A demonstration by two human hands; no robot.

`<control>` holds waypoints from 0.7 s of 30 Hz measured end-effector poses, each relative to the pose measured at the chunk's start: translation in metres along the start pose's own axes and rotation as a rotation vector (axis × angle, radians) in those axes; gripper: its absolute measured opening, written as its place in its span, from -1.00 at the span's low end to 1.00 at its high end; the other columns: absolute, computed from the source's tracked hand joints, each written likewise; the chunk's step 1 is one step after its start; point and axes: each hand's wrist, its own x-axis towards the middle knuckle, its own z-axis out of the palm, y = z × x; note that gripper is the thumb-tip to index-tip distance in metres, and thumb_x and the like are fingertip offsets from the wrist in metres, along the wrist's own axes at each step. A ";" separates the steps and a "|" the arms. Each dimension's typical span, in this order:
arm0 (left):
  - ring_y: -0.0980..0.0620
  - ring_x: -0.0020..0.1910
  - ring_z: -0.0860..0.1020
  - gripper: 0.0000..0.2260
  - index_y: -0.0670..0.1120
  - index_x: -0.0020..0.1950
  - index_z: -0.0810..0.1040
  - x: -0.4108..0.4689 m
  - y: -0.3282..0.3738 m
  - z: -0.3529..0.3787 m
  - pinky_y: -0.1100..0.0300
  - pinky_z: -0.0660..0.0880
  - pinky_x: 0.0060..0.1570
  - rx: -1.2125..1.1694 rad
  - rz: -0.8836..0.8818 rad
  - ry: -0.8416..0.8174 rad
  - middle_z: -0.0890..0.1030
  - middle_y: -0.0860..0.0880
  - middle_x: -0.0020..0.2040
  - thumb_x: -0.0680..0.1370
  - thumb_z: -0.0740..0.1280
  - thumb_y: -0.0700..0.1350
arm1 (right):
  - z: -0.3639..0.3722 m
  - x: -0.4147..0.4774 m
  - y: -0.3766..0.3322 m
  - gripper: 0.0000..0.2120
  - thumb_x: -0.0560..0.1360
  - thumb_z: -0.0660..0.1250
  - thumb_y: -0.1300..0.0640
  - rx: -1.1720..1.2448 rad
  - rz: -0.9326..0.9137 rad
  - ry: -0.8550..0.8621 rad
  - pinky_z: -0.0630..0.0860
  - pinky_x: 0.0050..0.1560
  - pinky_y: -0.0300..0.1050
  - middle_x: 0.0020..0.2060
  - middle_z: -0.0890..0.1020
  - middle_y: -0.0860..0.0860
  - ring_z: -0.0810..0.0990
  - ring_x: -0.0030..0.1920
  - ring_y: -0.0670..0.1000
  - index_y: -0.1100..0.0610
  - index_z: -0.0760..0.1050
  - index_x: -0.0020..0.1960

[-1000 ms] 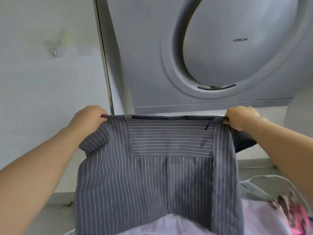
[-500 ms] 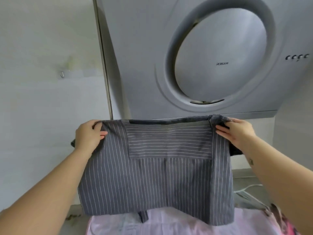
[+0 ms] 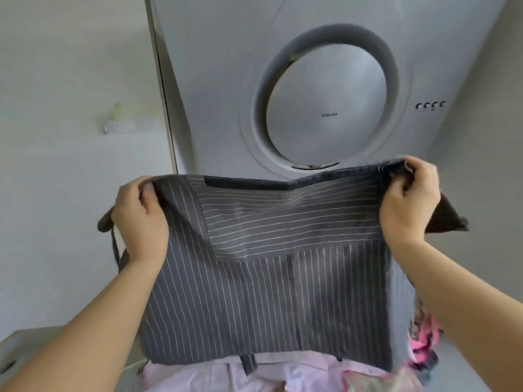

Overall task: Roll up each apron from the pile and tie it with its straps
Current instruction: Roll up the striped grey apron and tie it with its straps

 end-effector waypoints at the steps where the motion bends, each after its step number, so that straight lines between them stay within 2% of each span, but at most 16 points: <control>1: 0.05 -0.04 0.49 -0.77 -0.24 0.13 0.55 0.001 0.003 -0.003 0.45 0.32 0.00 0.014 0.027 -0.005 0.56 -0.14 0.02 0.63 0.13 -0.22 | -0.002 0.002 -0.001 -0.75 0.50 0.13 0.35 -0.022 -0.054 0.017 0.28 0.04 -0.49 -0.02 0.44 0.01 0.40 -0.03 -0.18 0.25 0.52 0.08; 3: 0.14 -0.04 0.42 -0.77 -0.26 0.12 0.55 0.005 0.008 -0.009 0.55 0.26 -0.03 0.025 0.064 0.018 0.53 -0.09 -0.01 0.63 0.14 -0.23 | -0.008 0.008 -0.005 -0.77 0.49 0.16 0.33 -0.017 -0.094 0.060 0.27 0.02 -0.51 -0.02 0.41 0.03 0.36 -0.06 -0.21 0.27 0.53 0.07; 6: 0.09 -0.05 0.42 -0.77 -0.26 0.10 0.55 0.008 -0.003 -0.009 0.32 0.31 -0.01 0.092 0.112 -0.040 0.54 -0.11 -0.04 0.64 0.13 -0.20 | -0.008 0.010 0.000 -0.82 0.51 0.20 0.34 -0.067 -0.096 -0.015 0.26 -0.02 -0.50 -0.03 0.44 0.11 0.36 -0.07 -0.14 0.31 0.51 0.06; 7: 0.05 -0.09 0.45 -0.76 -0.25 0.07 0.55 0.007 -0.014 -0.007 0.22 0.33 -0.03 0.155 0.108 -0.134 0.54 -0.10 -0.08 0.65 0.13 -0.18 | -0.006 0.008 0.007 -0.83 0.51 0.21 0.35 -0.125 -0.076 -0.091 0.26 0.00 -0.44 -0.01 0.48 0.17 0.41 -0.05 -0.05 0.32 0.51 0.06; 9: -0.07 -0.17 0.52 -0.73 -0.24 -0.02 0.55 0.005 -0.050 0.000 0.09 0.41 -0.10 0.364 0.025 -0.445 0.58 -0.12 -0.16 0.65 0.13 -0.12 | 0.001 -0.001 0.033 -0.82 0.54 0.21 0.33 -0.273 0.050 -0.322 0.26 0.03 -0.33 0.05 0.54 0.22 0.50 0.04 0.14 0.31 0.53 0.09; 11: -0.17 -0.12 0.58 -0.70 -0.24 -0.08 0.55 -0.001 -0.080 0.007 0.03 0.49 -0.05 0.554 -0.154 -0.800 0.61 -0.21 -0.14 0.65 0.13 -0.08 | 0.005 -0.012 0.060 -0.78 0.57 0.20 0.29 -0.397 0.248 -0.579 0.32 0.04 -0.19 0.10 0.58 0.22 0.52 0.06 0.17 0.29 0.53 0.16; 12: -0.19 -0.08 0.59 -0.69 -0.22 -0.13 0.52 -0.004 -0.087 0.008 0.05 0.48 -0.02 0.608 -0.218 -0.911 0.61 -0.23 -0.11 0.66 0.13 -0.08 | 0.006 -0.015 0.068 -0.77 0.58 0.20 0.28 -0.432 0.313 -0.666 0.35 0.03 -0.15 0.11 0.59 0.22 0.52 0.02 0.15 0.29 0.52 0.19; 13: -0.19 -0.06 0.58 -0.69 -0.21 -0.16 0.50 -0.006 -0.090 0.009 0.07 0.46 -0.04 0.629 -0.232 -0.946 0.60 -0.24 -0.08 0.66 0.12 -0.08 | 0.008 -0.017 0.074 -0.76 0.59 0.20 0.27 -0.442 0.349 -0.712 0.35 0.01 -0.15 0.10 0.59 0.23 0.50 -0.04 0.11 0.30 0.51 0.21; 15: -0.17 -0.06 0.53 -0.69 -0.19 -0.14 0.50 -0.004 -0.087 0.017 0.07 0.40 -0.07 0.617 -0.203 -0.875 0.59 -0.24 -0.07 0.67 0.09 -0.09 | 0.016 -0.015 0.077 -0.76 0.60 0.19 0.26 -0.412 0.372 -0.672 0.36 -0.04 -0.14 0.08 0.60 0.23 0.48 -0.09 0.08 0.30 0.50 0.21; 19: -0.11 -0.20 0.44 -0.70 -0.17 -0.15 0.45 0.008 -0.056 0.026 0.09 0.27 -0.28 0.466 -0.163 -0.652 0.46 -0.06 -0.28 0.68 0.06 -0.12 | 0.034 0.002 0.074 -0.76 0.60 0.17 0.21 -0.283 0.492 -0.482 0.39 -0.07 -0.12 0.09 0.61 0.19 0.49 -0.10 0.09 0.24 0.51 0.20; 20: -0.14 -0.17 0.48 -0.72 -0.18 -0.13 0.48 0.006 -0.054 0.023 0.07 0.30 -0.26 0.403 -0.147 -0.587 0.50 -0.10 -0.24 0.68 0.07 -0.13 | 0.033 0.001 0.073 -0.76 0.60 0.17 0.20 -0.275 0.488 -0.442 0.37 -0.09 -0.14 0.07 0.61 0.18 0.49 -0.11 0.07 0.22 0.51 0.20; 21: -0.20 -0.04 0.52 -0.73 -0.20 -0.07 0.52 0.006 -0.052 0.023 0.02 0.40 -0.13 0.334 -0.106 -0.503 0.56 -0.18 -0.09 0.67 0.09 -0.15 | 0.033 0.002 0.071 -0.76 0.60 0.17 0.19 -0.256 0.461 -0.392 0.37 -0.11 -0.15 0.05 0.62 0.16 0.49 -0.12 0.06 0.21 0.51 0.20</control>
